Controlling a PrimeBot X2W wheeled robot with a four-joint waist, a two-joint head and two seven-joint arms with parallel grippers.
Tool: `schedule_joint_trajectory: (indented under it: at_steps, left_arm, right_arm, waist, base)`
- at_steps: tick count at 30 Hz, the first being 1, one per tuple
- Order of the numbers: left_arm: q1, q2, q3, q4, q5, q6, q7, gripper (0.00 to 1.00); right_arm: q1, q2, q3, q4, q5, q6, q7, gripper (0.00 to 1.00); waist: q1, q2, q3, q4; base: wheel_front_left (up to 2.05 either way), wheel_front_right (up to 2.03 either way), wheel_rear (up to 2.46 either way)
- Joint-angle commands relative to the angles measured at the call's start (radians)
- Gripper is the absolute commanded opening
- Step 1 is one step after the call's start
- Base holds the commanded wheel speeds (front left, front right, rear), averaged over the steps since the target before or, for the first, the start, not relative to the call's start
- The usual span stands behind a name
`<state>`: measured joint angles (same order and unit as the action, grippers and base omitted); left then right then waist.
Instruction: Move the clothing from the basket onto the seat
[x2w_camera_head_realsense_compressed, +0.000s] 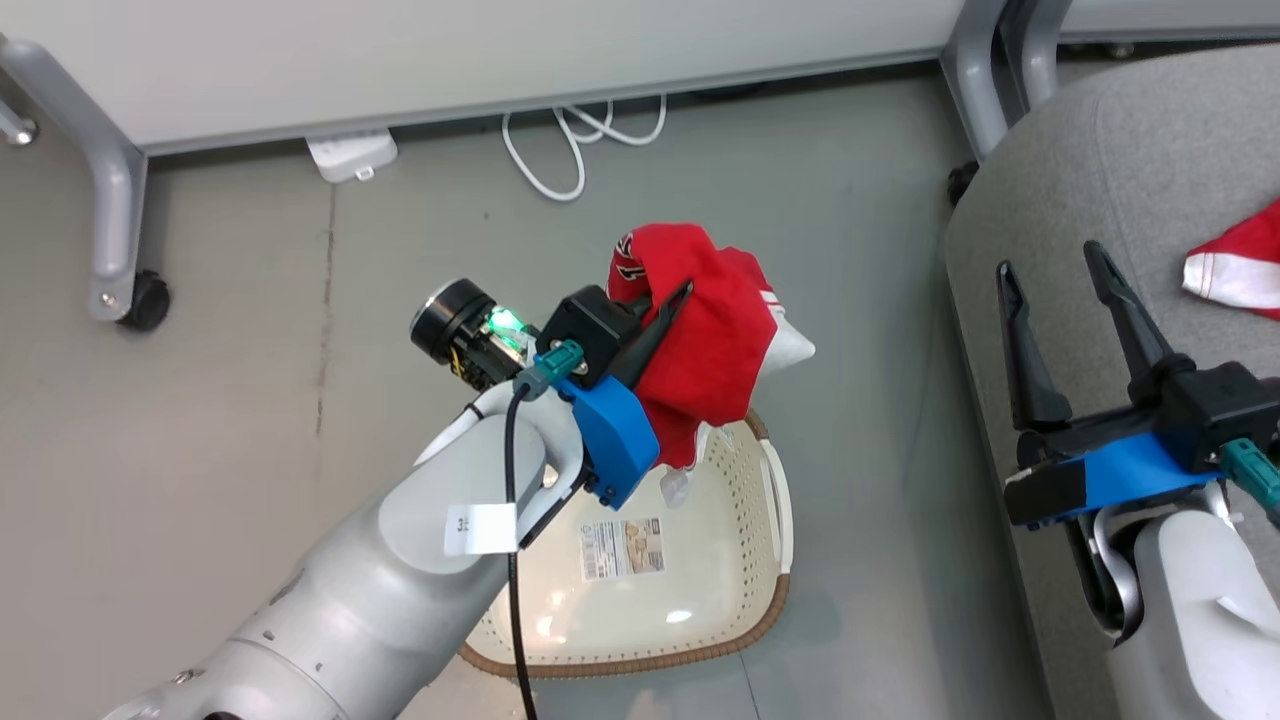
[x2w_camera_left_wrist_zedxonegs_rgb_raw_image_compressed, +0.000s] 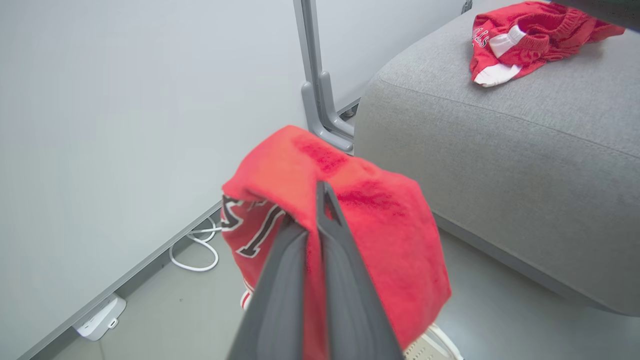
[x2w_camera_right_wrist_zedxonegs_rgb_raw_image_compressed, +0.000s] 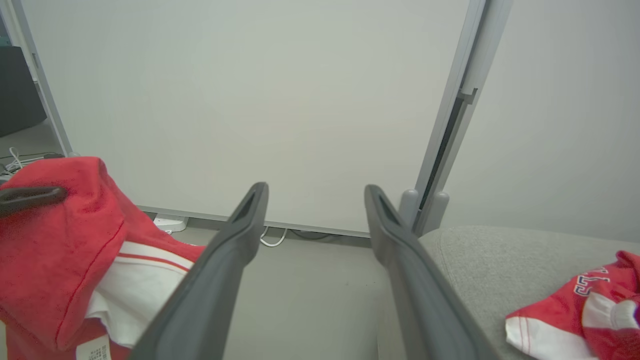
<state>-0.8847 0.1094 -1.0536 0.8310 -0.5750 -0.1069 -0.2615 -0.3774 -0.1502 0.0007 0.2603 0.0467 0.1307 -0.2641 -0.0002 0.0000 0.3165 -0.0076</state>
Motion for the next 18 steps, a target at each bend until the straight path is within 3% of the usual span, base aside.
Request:
schedule_joint_trajectory:
  at_steps: [1, 9, 18]
  left_arm:
    - [0.007, 0.007, 0.017, -0.016, 0.009, 0.006, -0.005, 0.00]
    - [0.002, 0.020, 0.124, -0.124, 0.042, 0.022, -0.005, 0.00]
    - [-0.024, 0.008, 0.160, -0.165, 0.071, 0.015, -0.005, 0.00]
  right_arm:
    - [0.018, 0.000, 0.000, 0.003, 0.003, 0.000, 0.000, 1.00]
    - [0.080, 0.003, -0.008, 0.013, 0.005, 0.000, 0.000, 1.00]
    - [0.121, 0.015, -0.004, 0.018, 0.009, 0.000, 0.000, 1.00]
  waist:
    - [0.0002, 0.0000, -0.033, 0.007]
    - [0.0002, 0.0000, -0.110, 0.017]
    - [0.0002, 0.0000, -0.168, 0.026]
  base:
    - [0.00, 0.00, 0.00]
    - [0.00, 0.00, 0.00]
    - [0.00, 0.00, 0.00]
